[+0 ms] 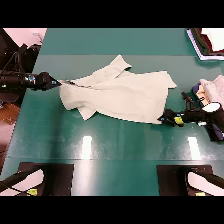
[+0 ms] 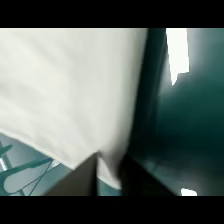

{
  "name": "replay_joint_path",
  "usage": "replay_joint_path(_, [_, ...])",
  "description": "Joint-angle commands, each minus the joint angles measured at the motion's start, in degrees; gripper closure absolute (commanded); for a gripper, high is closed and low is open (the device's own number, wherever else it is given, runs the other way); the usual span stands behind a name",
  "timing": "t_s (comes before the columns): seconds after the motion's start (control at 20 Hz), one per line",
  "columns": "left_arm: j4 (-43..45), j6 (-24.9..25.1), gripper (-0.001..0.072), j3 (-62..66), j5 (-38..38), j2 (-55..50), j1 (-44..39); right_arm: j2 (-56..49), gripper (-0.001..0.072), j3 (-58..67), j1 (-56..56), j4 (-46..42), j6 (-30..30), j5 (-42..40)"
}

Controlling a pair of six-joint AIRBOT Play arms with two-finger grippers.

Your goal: Fold the shirts.

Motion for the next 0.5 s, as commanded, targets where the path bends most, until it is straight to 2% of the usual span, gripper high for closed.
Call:
replay_joint_path(0.0, [0.44,0.02,0.0678,0.07,-0.5,0.09,0.0,1.81,0.0698,-0.15,0.79,0.68,-0.68,-2.27])
replay_joint_path(0.2, [0.48,-0.24,0.0679,4.87,1.77,4.15,0.04,11.23,0.07,8.37,-1.7,0.28,-0.98,-2.16])
replay_joint_path(0.45, [-0.39,-0.48,0.0678,26.21,1.42,9.9,0.04,18.49,0.0701,35.87,-7.63,0.13,-1.03,-2.1])
